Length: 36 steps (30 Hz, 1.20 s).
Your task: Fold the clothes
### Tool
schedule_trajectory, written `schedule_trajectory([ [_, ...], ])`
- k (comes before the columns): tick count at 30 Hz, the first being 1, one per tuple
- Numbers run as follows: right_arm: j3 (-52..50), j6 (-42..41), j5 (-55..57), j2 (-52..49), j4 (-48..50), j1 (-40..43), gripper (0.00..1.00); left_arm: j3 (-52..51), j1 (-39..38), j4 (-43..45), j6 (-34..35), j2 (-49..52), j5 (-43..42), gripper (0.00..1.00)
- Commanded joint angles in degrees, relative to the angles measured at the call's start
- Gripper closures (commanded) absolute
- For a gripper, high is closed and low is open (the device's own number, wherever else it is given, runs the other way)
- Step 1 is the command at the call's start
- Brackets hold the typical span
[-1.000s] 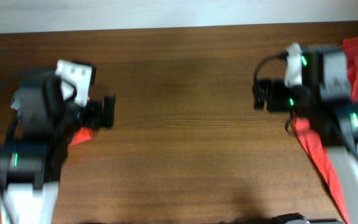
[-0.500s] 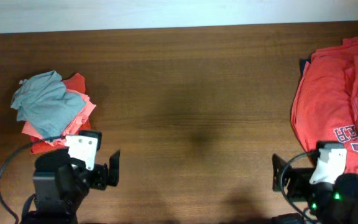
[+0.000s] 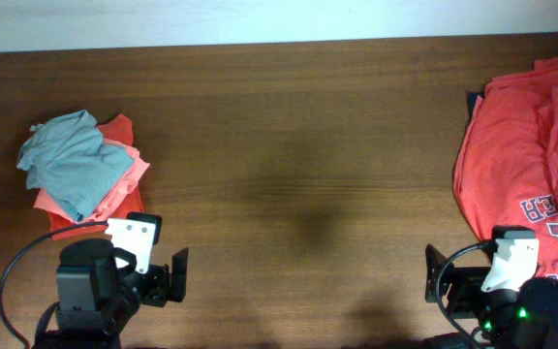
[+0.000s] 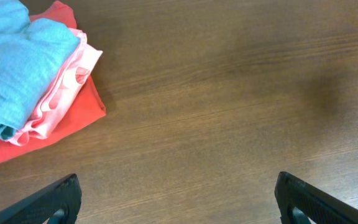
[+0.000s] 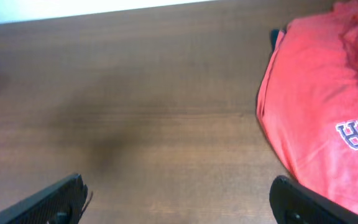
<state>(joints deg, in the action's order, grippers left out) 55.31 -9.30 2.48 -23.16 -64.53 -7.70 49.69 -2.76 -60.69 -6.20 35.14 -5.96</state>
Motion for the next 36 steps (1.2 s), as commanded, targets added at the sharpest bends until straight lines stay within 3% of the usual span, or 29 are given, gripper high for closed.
schedule_trajectory([
  [1, -5.6, 4.3, 1.7, 5.4, 5.9, 0.0, 0.01, -0.3, 0.0, -0.1, 0.7, -0.3, -0.2, 0.01],
  [9, -25.7, 10.2, 1.7, 21.7, 28.4, 0.0, 0.01, -0.3, 0.0, -0.1, 0.7, -0.3, -0.2, 0.01],
  [17, -42.6, 13.6, -0.6, 22.9, 53.8, 5.3, 0.01, -0.3, 0.0, -0.1, 0.7, -0.3, -0.2, 0.01],
  [20, -51.5, 13.6, -6.9, 22.9, 64.2, 8.9, 0.01, -0.3, 0.0, -0.1, 0.7, -0.3, -0.2, 0.01],
  [23, -55.0, 13.4, -12.4, 22.9, 61.2, 9.8, 0.01, -0.3, 0.0, -0.1, 0.7, -0.3, -0.2, 0.01],
  [36, -55.0, 12.7, -12.6, 22.9, 61.0, 9.6, 0.01, -0.3, 0.0, -0.1, 0.7, -0.3, -0.2, 0.01],
])
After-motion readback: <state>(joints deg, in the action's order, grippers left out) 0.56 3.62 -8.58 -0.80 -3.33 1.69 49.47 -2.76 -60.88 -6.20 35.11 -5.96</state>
